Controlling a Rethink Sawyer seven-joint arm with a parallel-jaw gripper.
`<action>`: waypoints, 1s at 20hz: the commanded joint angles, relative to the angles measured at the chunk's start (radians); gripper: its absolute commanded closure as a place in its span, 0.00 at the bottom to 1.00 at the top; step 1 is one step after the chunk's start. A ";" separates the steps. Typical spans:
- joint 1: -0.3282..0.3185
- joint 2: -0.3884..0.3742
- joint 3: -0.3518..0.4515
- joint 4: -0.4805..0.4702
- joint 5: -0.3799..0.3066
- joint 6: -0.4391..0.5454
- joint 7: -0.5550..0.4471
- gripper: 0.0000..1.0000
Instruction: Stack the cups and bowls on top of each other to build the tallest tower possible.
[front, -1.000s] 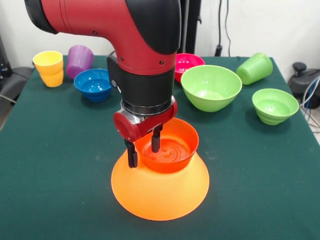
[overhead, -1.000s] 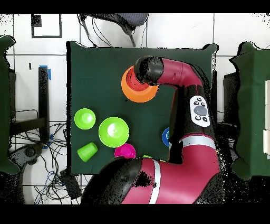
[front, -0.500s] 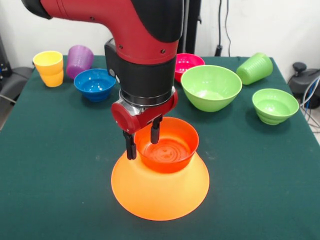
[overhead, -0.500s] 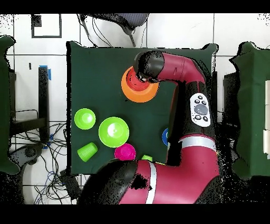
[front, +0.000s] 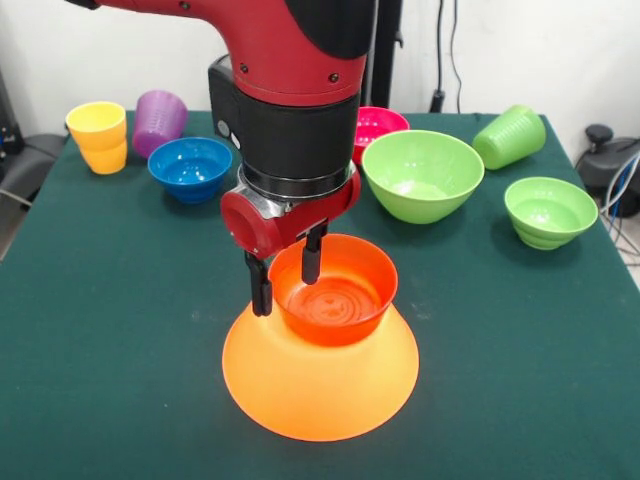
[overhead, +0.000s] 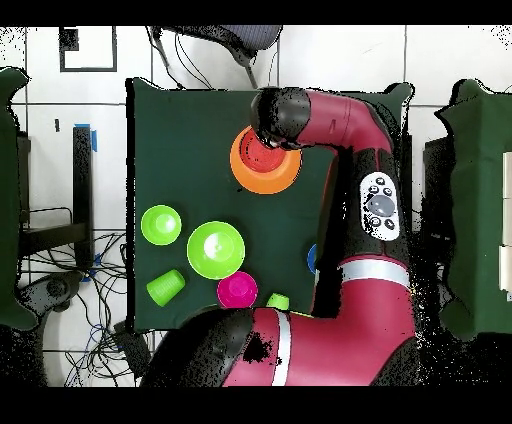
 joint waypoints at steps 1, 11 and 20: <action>0.015 0.035 0.021 0.009 -0.094 0.032 0.005 0.00; 0.009 0.058 0.011 0.018 -0.104 0.005 -0.001 0.00; 0.010 0.093 0.001 0.006 -0.101 0.008 -0.001 0.00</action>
